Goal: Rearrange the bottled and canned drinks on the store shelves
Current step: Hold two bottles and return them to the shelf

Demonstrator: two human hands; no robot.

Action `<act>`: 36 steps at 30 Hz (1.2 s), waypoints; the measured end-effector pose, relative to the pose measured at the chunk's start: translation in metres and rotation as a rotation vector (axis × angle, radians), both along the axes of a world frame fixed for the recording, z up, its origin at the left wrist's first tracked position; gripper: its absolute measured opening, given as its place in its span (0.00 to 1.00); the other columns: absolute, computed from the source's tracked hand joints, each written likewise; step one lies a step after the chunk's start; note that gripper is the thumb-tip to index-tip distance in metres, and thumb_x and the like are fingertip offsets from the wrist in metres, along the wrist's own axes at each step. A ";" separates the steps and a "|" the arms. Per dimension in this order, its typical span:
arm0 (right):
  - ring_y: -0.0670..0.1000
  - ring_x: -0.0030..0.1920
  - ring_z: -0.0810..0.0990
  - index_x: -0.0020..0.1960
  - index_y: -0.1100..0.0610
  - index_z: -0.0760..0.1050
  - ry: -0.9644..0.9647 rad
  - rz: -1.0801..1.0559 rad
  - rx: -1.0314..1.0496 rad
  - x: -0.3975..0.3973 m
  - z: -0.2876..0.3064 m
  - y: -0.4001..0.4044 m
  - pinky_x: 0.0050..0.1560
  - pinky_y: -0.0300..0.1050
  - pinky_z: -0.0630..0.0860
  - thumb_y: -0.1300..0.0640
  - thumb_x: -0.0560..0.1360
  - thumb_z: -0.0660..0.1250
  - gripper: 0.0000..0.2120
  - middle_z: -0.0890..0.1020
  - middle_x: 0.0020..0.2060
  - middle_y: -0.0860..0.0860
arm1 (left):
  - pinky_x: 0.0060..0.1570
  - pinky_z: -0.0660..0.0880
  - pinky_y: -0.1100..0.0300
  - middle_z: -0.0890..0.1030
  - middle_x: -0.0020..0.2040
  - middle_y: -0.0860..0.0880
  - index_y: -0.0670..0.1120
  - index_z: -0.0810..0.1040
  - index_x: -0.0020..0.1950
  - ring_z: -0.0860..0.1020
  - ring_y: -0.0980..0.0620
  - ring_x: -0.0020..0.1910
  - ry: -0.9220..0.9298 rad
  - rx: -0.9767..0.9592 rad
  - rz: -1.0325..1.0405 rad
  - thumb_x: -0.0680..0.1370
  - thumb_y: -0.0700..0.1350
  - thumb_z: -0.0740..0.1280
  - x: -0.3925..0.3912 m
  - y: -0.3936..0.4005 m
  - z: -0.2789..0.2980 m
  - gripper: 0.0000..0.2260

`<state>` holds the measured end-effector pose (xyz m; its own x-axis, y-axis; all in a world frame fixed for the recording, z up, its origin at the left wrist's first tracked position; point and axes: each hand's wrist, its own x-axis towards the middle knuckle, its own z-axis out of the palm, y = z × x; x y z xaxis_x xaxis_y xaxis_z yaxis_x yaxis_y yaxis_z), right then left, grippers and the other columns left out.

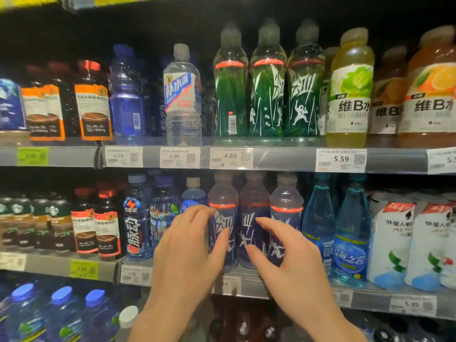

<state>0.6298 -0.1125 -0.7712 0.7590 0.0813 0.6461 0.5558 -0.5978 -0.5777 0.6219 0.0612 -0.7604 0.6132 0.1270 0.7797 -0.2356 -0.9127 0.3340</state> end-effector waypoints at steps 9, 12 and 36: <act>0.38 0.60 0.78 0.68 0.46 0.76 -0.111 0.184 0.168 0.011 0.109 0.031 0.63 0.39 0.74 0.49 0.73 0.73 0.24 0.81 0.57 0.39 | 0.54 0.75 0.50 0.74 0.66 0.51 0.47 0.71 0.70 0.74 0.48 0.64 -0.212 -0.192 0.056 0.75 0.52 0.71 0.032 0.025 0.111 0.25; 0.42 0.62 0.78 0.72 0.49 0.74 -0.114 0.209 0.180 0.023 0.131 0.043 0.62 0.39 0.75 0.50 0.73 0.73 0.28 0.81 0.60 0.43 | 0.60 0.72 0.48 0.71 0.70 0.48 0.44 0.65 0.74 0.70 0.46 0.69 -0.173 -0.180 0.123 0.74 0.56 0.72 0.052 0.033 0.133 0.34; 0.43 0.64 0.78 0.77 0.52 0.66 -0.015 0.342 0.276 0.062 0.179 0.085 0.42 0.19 0.71 0.53 0.74 0.76 0.36 0.76 0.70 0.50 | 0.50 0.77 0.54 0.82 0.58 0.48 0.44 0.71 0.68 0.81 0.47 0.55 -0.343 -0.285 -0.009 0.67 0.54 0.77 0.095 0.063 0.155 0.34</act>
<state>0.6918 -0.0276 -0.5924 0.7090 0.1488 0.6893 0.7041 -0.2026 -0.6805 0.7170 0.1245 -0.6054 0.3272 0.3624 0.8727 -0.3842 -0.7927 0.4732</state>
